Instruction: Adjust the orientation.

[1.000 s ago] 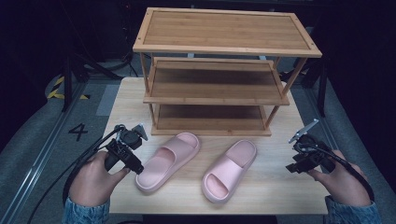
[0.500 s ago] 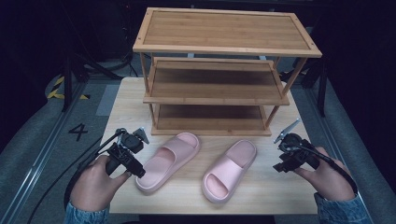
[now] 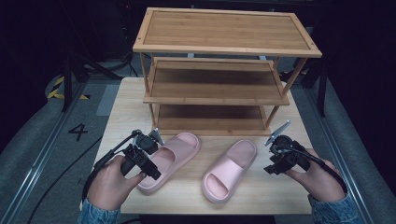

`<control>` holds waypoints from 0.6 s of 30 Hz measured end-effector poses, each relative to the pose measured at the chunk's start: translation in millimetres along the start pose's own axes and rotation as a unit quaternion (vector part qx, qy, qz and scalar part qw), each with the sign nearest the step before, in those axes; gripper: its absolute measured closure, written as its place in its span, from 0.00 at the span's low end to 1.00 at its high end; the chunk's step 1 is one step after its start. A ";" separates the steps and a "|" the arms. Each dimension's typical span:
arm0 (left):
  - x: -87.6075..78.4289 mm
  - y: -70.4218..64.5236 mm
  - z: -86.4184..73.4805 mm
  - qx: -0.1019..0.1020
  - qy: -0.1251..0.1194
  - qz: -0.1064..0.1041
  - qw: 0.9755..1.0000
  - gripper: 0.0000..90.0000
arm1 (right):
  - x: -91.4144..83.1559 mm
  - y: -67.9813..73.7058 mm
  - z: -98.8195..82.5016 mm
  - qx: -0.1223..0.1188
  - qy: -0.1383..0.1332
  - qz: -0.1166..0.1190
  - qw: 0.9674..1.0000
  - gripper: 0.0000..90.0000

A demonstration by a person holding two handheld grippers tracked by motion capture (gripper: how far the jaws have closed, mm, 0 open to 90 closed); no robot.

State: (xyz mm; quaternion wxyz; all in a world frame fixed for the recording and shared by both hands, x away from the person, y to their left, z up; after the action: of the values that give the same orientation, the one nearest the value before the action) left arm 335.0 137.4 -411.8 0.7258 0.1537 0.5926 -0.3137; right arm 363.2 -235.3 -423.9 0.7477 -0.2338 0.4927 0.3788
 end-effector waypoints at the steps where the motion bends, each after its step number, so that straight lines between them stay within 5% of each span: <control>1: 3.6 -1.7 2.1 0.000 0.002 0.000 1.000 0.46 | 0.3 0.7 0.3 0.001 -0.001 0.000 1.000 0.56; 5: 23.5 -11.9 14.1 0.015 0.002 -0.016 1.000 0.45 | 0.3 1.9 0.1 0.002 -0.002 0.004 1.000 0.56; 12: 47.5 -13.5 27.1 0.022 -0.001 -0.013 1.000 0.45 | -0.6 1.4 -1.7 0.004 -0.006 0.004 1.000 0.56; 15: 57.1 -10.5 35.2 0.033 -0.026 -0.003 0.999 0.49 | -1.5 1.0 -4.3 0.006 -0.005 0.004 1.000 0.56; 18: 66.7 -8.0 40.0 0.021 -0.036 0.002 0.999 0.52 | -2.5 0.4 -6.6 0.008 -0.005 0.001 1.000 0.56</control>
State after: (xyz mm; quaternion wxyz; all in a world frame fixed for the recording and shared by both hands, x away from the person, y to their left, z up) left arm 367.2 89.4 -464.4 0.7437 0.1586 0.5590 -0.3305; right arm 358.6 -240.6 -424.3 0.7515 -0.2255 0.4924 0.3767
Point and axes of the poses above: each handheld gripper's, and its own axes: x roughly forward along the jaws, z roughly out of its top, y roughly to its left, the point moved 7 cm from there along x, roughly forward along the jaws, and after that the axes turned 10 degrees about -y, right-handed, at the moved point
